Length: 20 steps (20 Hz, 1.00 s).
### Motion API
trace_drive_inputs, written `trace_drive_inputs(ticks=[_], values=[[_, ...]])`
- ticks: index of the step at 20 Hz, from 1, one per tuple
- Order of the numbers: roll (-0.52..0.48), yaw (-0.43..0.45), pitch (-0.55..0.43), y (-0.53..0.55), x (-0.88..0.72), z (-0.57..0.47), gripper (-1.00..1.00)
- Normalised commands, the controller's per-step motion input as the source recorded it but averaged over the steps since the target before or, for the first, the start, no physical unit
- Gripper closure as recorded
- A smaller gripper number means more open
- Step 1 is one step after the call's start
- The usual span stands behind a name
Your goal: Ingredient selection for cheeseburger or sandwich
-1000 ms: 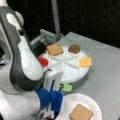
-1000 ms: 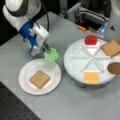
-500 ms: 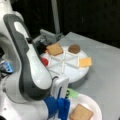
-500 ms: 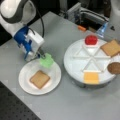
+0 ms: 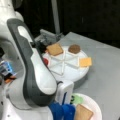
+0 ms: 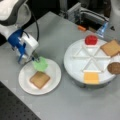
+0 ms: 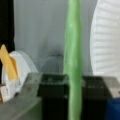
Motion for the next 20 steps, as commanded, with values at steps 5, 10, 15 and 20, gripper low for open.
trace_drive_inputs(ticks=[5,10,15,20], values=[[-0.160,0.162,0.141,-0.22,0.49,0.08,1.00],[-0.261,0.179,0.162,-0.14,0.41,0.05,1.00],[-0.346,0.177,0.192,-0.03,0.36,0.03,1.00],[-0.359,0.149,0.189,0.05,0.31,0.02,1.00]])
